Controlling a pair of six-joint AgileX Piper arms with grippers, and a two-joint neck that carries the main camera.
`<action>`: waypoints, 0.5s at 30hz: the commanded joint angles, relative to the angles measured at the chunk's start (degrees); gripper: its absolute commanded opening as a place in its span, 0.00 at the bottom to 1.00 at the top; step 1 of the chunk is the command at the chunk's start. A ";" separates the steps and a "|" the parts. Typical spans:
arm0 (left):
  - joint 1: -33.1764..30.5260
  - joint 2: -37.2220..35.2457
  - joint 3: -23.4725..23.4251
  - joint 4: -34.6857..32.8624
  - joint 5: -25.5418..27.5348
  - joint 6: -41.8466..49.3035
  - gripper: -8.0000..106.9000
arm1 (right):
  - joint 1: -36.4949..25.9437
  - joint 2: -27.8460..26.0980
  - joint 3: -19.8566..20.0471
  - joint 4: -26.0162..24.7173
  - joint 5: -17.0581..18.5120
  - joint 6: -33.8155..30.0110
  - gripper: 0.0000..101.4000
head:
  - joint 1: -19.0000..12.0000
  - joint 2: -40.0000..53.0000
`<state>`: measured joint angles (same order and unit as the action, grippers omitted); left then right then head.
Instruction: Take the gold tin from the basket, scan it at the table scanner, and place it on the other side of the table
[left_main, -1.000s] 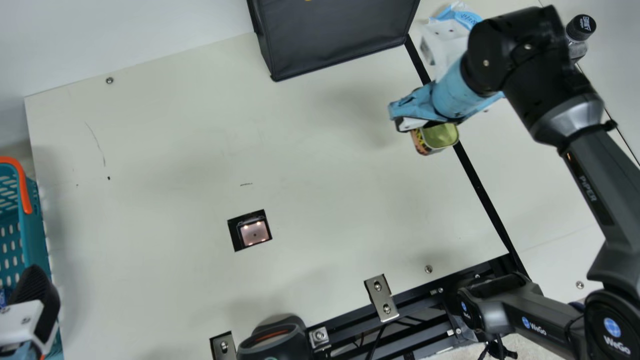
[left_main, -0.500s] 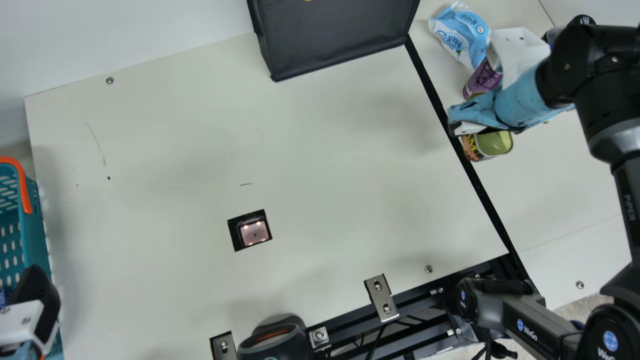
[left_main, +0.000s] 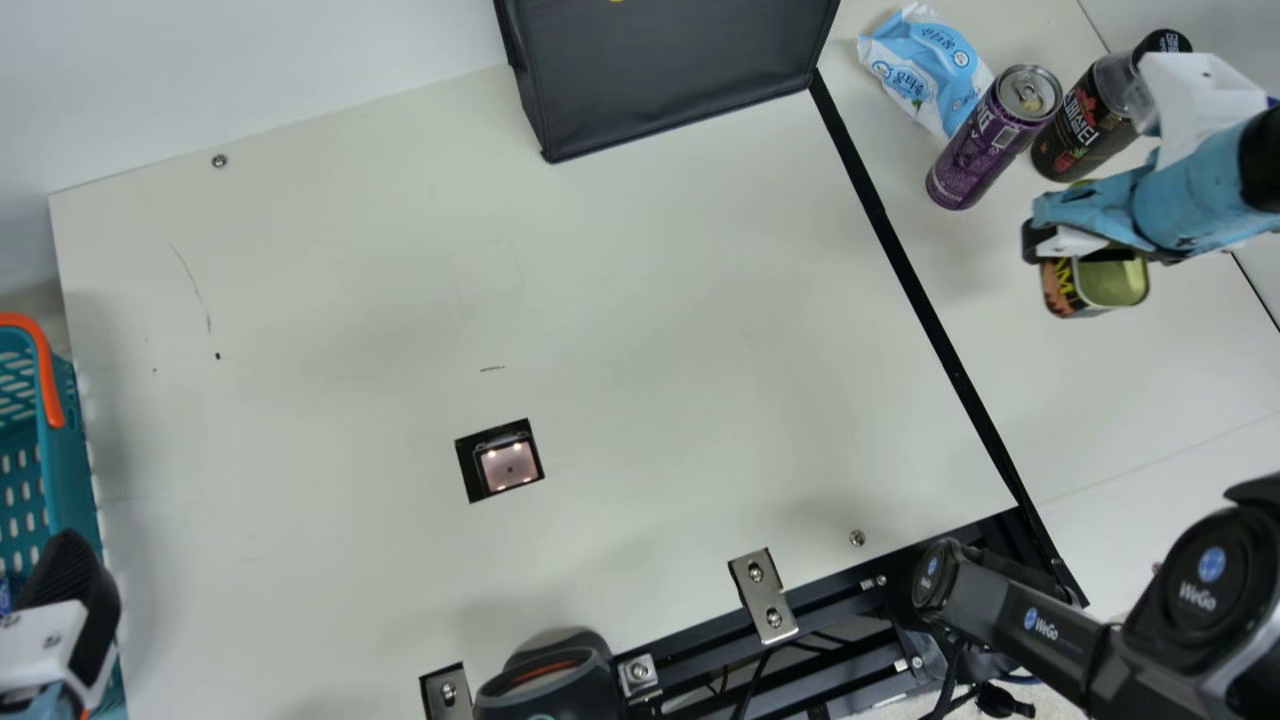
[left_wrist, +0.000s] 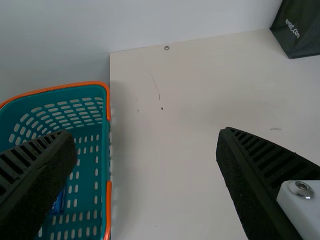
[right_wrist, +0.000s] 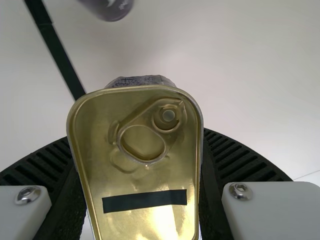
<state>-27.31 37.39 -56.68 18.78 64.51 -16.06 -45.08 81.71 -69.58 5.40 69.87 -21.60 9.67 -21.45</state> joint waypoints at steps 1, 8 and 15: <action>0.00 0.00 0.00 0.00 0.00 0.00 0.85 | -2.30 1.05 -1.14 0.13 0.03 -1.46 0.00 | -1.75 -0.13; 0.00 0.00 0.00 0.00 0.00 0.00 0.85 | -5.52 4.66 -4.74 -0.47 0.03 -4.72 0.00 | -1.75 -0.13; 0.00 0.00 0.00 0.00 0.00 0.00 0.85 | -6.32 7.25 -6.40 -2.95 -1.40 -7.11 0.00 | -1.75 -0.13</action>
<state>-27.31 37.39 -56.68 18.78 64.51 -16.06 -51.43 88.65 -76.31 2.94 69.27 -28.44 9.58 -21.45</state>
